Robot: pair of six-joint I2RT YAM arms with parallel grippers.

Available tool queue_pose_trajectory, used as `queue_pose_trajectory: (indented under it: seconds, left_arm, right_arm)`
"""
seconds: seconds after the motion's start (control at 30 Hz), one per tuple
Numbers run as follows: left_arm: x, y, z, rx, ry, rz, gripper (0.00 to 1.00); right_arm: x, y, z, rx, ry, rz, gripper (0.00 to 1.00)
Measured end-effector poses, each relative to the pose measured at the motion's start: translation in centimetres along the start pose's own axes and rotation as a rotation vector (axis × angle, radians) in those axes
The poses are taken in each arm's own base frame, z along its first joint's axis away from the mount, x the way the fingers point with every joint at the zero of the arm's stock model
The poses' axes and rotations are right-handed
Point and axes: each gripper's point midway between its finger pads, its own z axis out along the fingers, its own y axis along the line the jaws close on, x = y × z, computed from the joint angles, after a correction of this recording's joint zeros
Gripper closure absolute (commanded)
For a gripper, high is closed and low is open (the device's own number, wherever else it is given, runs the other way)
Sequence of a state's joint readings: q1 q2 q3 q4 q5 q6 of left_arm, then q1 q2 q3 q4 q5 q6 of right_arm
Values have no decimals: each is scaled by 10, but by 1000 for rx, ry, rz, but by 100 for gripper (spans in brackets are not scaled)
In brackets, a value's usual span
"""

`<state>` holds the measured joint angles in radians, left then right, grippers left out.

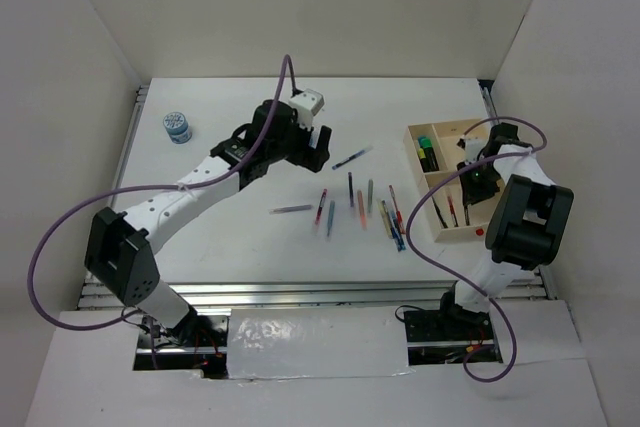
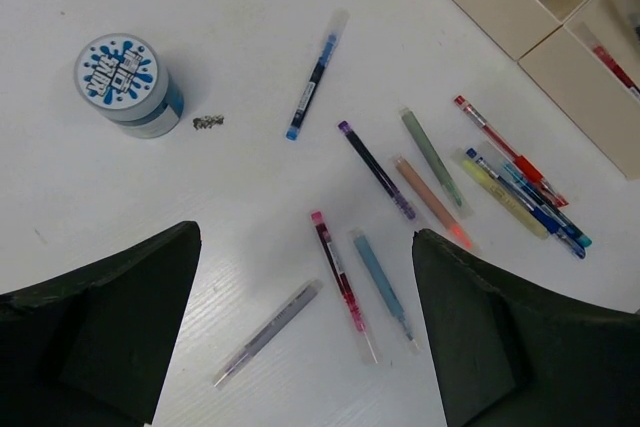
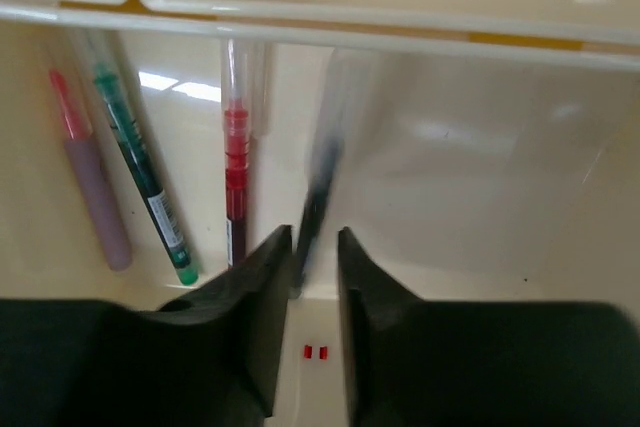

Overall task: Sort the stationery into containers
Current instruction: Place the pen in the storage box.

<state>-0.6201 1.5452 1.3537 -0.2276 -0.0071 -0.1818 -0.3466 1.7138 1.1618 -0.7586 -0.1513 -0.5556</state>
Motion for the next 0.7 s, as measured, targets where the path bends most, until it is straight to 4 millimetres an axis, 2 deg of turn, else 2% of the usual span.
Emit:
queue_pose_trajectory:
  seconds: [0.1,0.13,0.23,0.33,0.4,0.43,0.53,0.6,0.7]
  left_arm:
    - [11,-1,17,0,25,4,1]
    - [15,-1,21,-1,33,5,1]
    - [28,2,38,-6,66,4,1]
    - [30,2,55,-1,68,9,8]
    - [28,-1,68,22,58,30,18]
    - [26,-3,76,38,53,48,25]
    - [20,-13,108,80,34,99,32]
    - [17,-20,133,100,23,139,35]
    - [30,-24,171,107,47,177,38]
  right_arm:
    - [-2,-1,0,8,-3,18,59]
    - [-3,-1,0,9,-4,25,53]
    - [-5,-1,-1,12,-6,40,53]
    - [-9,-2,-4,15,-14,48,53]
    - [-13,-2,-9,16,-25,54,53]
    - [-18,-2,-15,16,-40,55,53]
    - [-36,0,-44,17,-115,51,53]
    - [-54,4,-72,19,-199,45,53]
    - [-83,17,-127,15,-365,26,52]
